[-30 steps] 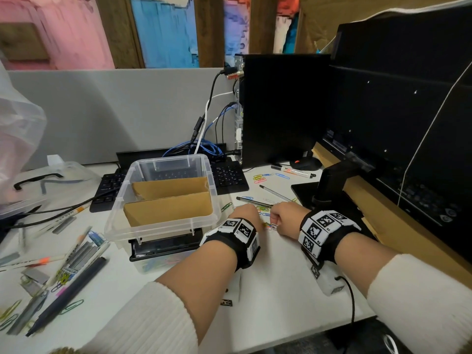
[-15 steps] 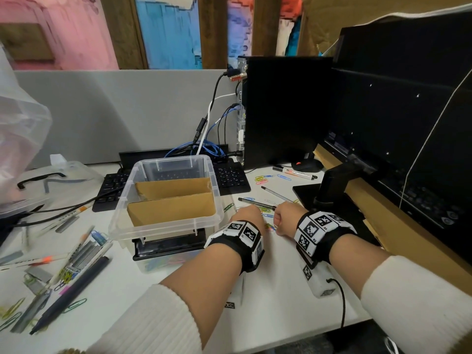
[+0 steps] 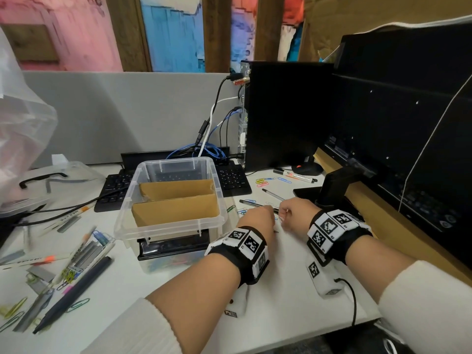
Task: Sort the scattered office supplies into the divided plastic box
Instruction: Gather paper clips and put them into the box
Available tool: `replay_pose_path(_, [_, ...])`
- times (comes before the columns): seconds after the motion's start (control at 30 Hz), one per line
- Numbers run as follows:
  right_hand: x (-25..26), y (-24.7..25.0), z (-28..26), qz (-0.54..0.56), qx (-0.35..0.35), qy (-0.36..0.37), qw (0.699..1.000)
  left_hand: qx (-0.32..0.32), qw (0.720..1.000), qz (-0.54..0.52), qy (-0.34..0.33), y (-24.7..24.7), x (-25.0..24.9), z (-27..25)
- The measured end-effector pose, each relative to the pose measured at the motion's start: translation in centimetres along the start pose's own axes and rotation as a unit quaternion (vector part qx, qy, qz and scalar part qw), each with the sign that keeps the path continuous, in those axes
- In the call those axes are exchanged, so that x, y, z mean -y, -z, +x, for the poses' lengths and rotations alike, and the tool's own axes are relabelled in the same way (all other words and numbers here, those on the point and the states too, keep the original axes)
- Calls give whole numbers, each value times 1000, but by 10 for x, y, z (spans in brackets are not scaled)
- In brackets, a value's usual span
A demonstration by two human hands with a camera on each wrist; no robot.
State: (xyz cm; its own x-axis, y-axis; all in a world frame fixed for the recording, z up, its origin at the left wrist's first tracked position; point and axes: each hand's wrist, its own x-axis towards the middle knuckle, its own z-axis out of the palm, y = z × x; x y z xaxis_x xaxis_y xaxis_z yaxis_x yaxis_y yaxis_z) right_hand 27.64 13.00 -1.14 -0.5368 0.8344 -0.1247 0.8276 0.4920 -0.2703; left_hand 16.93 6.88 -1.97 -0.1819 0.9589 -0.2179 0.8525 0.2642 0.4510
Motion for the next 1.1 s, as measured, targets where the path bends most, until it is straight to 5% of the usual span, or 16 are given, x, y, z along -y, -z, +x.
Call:
replay_pose_path(0.3, [42, 33, -16, 189, -102, 101, 971, -228, 957, -69, -168, 68, -5, -71])
replay_pose_path(0.5, [102, 35, -22, 304, -81, 182, 932, -241, 962, -48, -122, 122, 45, -102])
replay_pose_path(0.8, [144, 23, -20, 205, -40, 194, 958, -186, 982, -23, 28, 127, 108, -111])
replay_pose_path(0.93, [137, 26, -20, 239, -20, 204, 949, -203, 978, -39, 16, 126, 103, -112])
replay_pose_path(1.1, [112, 29, -23, 304, -77, 193, 930, -211, 973, -63, -71, 112, 75, -115])
